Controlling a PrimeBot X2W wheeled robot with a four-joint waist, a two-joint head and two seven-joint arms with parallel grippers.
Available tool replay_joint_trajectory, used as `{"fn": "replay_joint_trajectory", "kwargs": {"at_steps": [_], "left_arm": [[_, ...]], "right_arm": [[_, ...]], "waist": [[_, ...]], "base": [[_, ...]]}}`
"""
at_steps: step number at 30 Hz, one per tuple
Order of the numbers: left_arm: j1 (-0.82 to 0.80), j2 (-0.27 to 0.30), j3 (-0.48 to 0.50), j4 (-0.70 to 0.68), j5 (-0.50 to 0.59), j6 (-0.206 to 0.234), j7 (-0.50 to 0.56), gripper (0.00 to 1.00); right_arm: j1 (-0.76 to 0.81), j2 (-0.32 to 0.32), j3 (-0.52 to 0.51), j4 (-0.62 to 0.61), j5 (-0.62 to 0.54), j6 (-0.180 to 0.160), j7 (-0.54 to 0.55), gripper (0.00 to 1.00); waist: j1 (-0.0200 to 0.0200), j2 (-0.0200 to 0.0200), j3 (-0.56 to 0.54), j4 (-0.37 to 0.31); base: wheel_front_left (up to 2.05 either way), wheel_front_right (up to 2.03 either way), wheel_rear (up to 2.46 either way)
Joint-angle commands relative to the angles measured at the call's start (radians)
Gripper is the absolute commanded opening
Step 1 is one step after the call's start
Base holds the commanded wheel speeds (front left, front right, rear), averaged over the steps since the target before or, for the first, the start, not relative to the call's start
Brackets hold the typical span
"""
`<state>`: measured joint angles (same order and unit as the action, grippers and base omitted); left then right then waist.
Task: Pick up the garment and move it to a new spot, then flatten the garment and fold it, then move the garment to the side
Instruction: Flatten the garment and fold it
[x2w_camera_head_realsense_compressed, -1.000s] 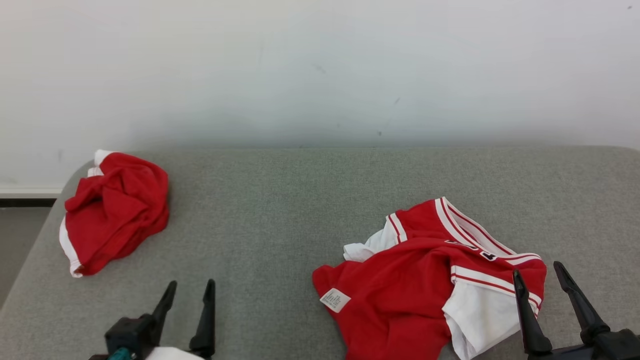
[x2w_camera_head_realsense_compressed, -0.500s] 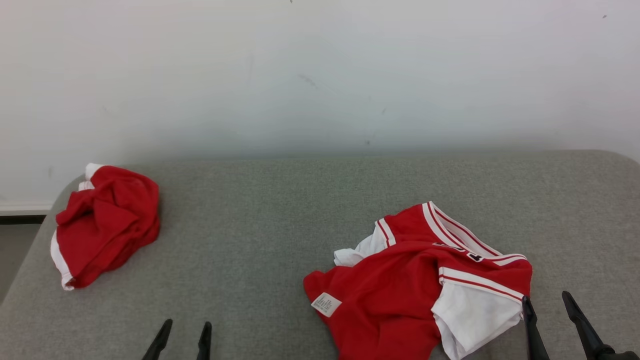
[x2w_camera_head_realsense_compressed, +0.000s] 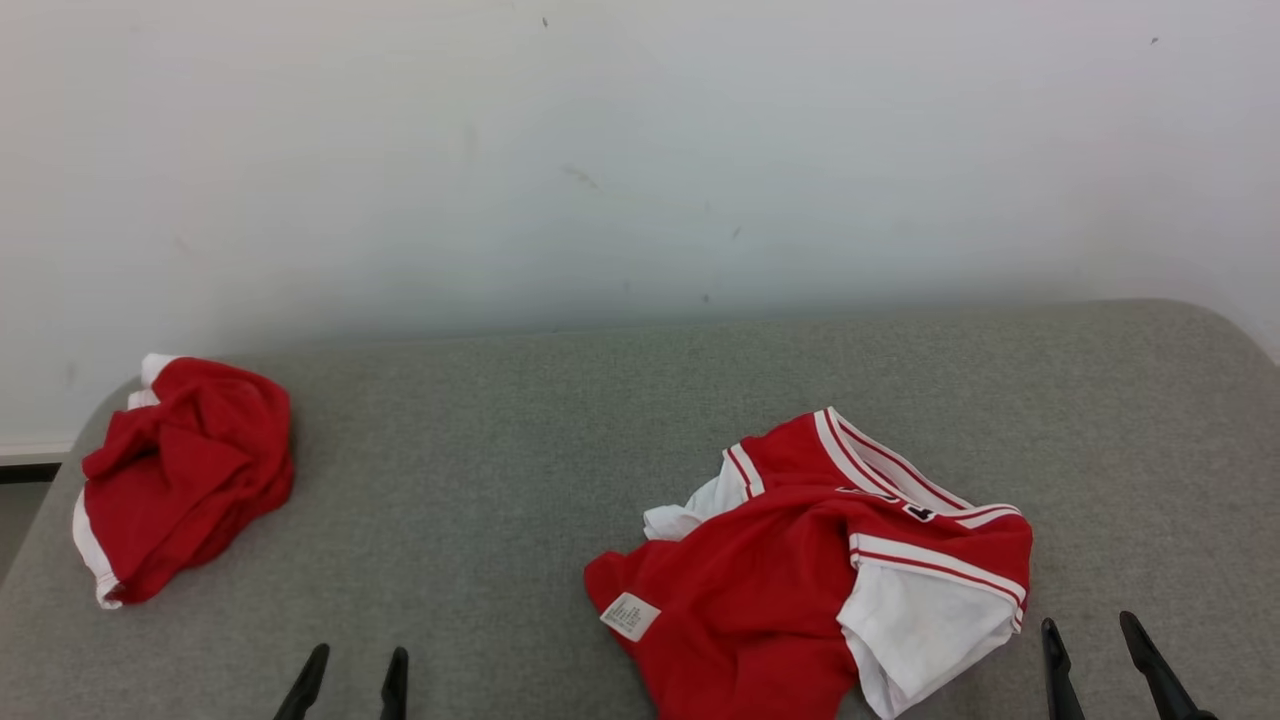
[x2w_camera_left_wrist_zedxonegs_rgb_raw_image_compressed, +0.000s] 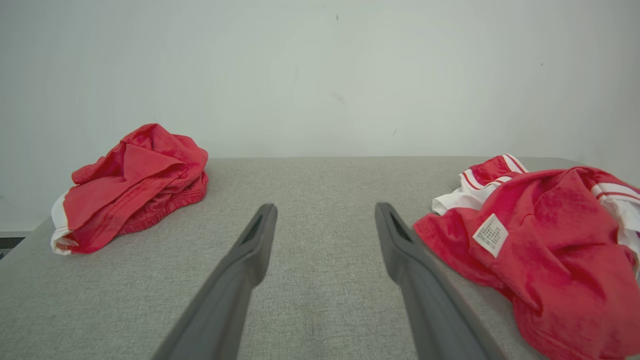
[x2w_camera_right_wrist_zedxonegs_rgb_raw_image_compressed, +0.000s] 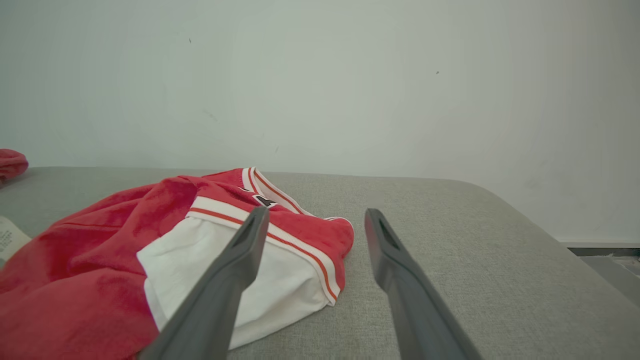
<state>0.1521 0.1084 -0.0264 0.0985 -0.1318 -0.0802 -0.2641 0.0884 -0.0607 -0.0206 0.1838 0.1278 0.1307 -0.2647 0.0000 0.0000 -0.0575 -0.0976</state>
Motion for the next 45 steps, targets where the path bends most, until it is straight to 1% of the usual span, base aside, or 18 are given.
{"fn": "replay_joint_trajectory", "kwargs": {"at_steps": [1,9,21,26,29,33,36,38,40,41,42,44,45], "left_arm": [[0.01,-0.005,0.013,0.002,0.012,-0.006,-0.001,1.0],[0.019,-0.023,0.035,0.004,0.037,-0.024,-0.001,1.0],[0.01,-0.038,0.054,0.009,0.047,-0.041,-0.001,1.0],[0.003,-0.04,0.053,0.006,0.056,-0.045,-0.001,1.0],[-0.016,-0.041,0.035,0.01,0.057,-0.048,-0.001,1.0],[-0.064,-0.028,-0.019,0.043,0.036,-0.05,-0.001,1.0],[-0.106,-0.01,-0.118,0.101,-0.012,-0.051,-0.001,1.0],[-0.148,0.01,-0.19,0.143,-0.071,-0.049,-0.001,1.0],[-0.181,0.045,-0.27,0.194,-0.118,-0.049,-0.001,1.0],[-0.199,0.053,-0.307,0.216,-0.155,-0.049,-0.001,1.0],[-0.214,0.055,-0.329,0.243,-0.202,-0.049,0.001,1.0],[-0.248,0.083,-0.372,0.292,-0.247,-0.049,0.015,1.0],[-0.26,0.088,-0.398,0.315,-0.283,-0.049,0.023,1.0]], "right_arm": [[0.012,0.001,0.002,0.004,0.009,0.0,0.001,1.0],[-0.003,-0.007,0.005,0.01,0.014,0.0,0.001,1.0],[-0.009,-0.008,0.006,0.002,0.012,0.0,0.001,1.0],[-0.014,-0.006,0.01,-0.002,0.012,0.0,0.001,1.0],[-0.02,-0.008,0.013,-0.003,0.011,0.0,0.001,1.0],[-0.028,-0.011,0.023,-0.006,0.011,0.0,0.001,1.0],[-0.038,-0.012,0.031,-0.009,0.011,0.0,0.001,1.0],[-0.045,-0.011,0.033,-0.01,0.012,0.0,0.001,1.0],[-0.046,-0.011,0.037,-0.01,0.013,0.0,0.001,1.0],[-0.046,-0.01,0.038,-0.01,0.013,0.0,0.001,1.0],[-0.047,-0.01,0.037,-0.01,0.013,0.0,0.001,1.0],[-0.051,-0.009,0.035,-0.011,0.012,0.0,0.001,1.0],[-0.052,-0.009,0.034,-0.012,0.01,0.0,0.001,1.0]], "waist": [[0.0,0.0,-0.002,-0.007],[0.0,0.0,-0.005,-0.019],[0.0,0.0,0.003,-0.013],[0.0,0.0,0.007,-0.014],[0.0,0.0,0.011,-0.017],[0.0,0.0,0.02,-0.028],[0.0,0.0,0.029,-0.043],[0.0,0.0,0.036,-0.054],[0.0,0.0,0.042,-0.067],[0.0,0.0,0.045,-0.073],[0.0,0.0,0.049,-0.078],[0.0,0.0,0.056,-0.091],[0.0,0.0,0.06,-0.096]], "base": [[0.0,0.0,0.0],[0.0,0.0,0.0],[0.0,0.0,0.0],[0.0,0.0,0.0],[0.0,0.0,0.0],[0.0,0.0,0.0],[0.0,0.0,0.0],[0.0,0.0,0.0],[0.0,0.0,0.0],[0.0,0.0,0.0],[0.0,0.0,0.0],[0.0,0.0,0.0],[0.0,0.0,0.0]]}}
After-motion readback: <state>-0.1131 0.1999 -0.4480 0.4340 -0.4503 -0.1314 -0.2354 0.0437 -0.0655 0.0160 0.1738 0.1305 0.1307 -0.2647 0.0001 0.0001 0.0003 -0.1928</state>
